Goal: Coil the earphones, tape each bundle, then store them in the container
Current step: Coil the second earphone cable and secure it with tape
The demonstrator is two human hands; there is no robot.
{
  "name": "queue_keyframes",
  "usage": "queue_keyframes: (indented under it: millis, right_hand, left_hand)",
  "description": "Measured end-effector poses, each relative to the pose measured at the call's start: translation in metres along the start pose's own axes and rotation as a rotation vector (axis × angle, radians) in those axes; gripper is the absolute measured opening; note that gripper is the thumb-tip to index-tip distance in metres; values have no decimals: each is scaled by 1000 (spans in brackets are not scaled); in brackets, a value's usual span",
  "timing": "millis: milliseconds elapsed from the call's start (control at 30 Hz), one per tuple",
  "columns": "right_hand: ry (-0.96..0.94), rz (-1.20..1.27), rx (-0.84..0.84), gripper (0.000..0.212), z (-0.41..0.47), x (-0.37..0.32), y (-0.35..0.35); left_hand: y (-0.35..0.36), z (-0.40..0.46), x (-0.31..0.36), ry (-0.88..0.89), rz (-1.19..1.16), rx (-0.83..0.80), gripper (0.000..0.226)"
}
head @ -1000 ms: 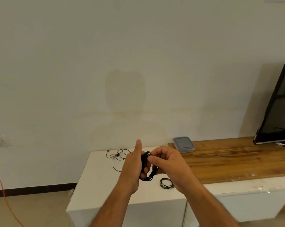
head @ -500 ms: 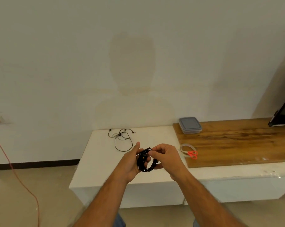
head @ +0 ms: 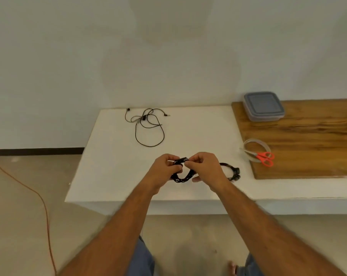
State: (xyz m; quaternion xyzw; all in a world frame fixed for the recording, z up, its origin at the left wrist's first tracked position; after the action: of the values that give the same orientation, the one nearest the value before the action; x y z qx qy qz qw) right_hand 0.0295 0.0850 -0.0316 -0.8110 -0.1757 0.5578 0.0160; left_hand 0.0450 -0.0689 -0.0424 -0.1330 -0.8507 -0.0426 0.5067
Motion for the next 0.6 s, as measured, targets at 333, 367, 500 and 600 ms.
queue_keyframes:
  millis: [333, 367, 500, 600]
  right_hand:
    - [51, -402, 91, 12, 42, 31, 12]
    - [58, -436, 92, 11, 43, 30, 13]
    - [78, -520, 91, 10, 44, 29, 15]
    - [81, -569, 90, 12, 45, 30, 15]
  left_hand:
    - [-20, 30, -17, 77, 494, 194, 18]
    - [-21, 30, -16, 79, 524, 215, 17]
    - [-27, 29, -14, 79, 602, 240, 20]
    - [-30, 29, -17, 65, 589, 232, 22]
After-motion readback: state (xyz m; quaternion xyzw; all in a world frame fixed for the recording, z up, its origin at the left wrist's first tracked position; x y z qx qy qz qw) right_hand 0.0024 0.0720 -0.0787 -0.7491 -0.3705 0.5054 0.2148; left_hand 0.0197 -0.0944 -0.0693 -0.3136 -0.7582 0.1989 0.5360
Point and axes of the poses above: each hand's wrist, its own z-axis towards the middle knuckle, its own y-axis out of the palm, x = y × z, the point moved 9 cm from there along z, towards the middle knuckle, and after that the axes turned 8 degrees about -x, right-handed, at the moved point
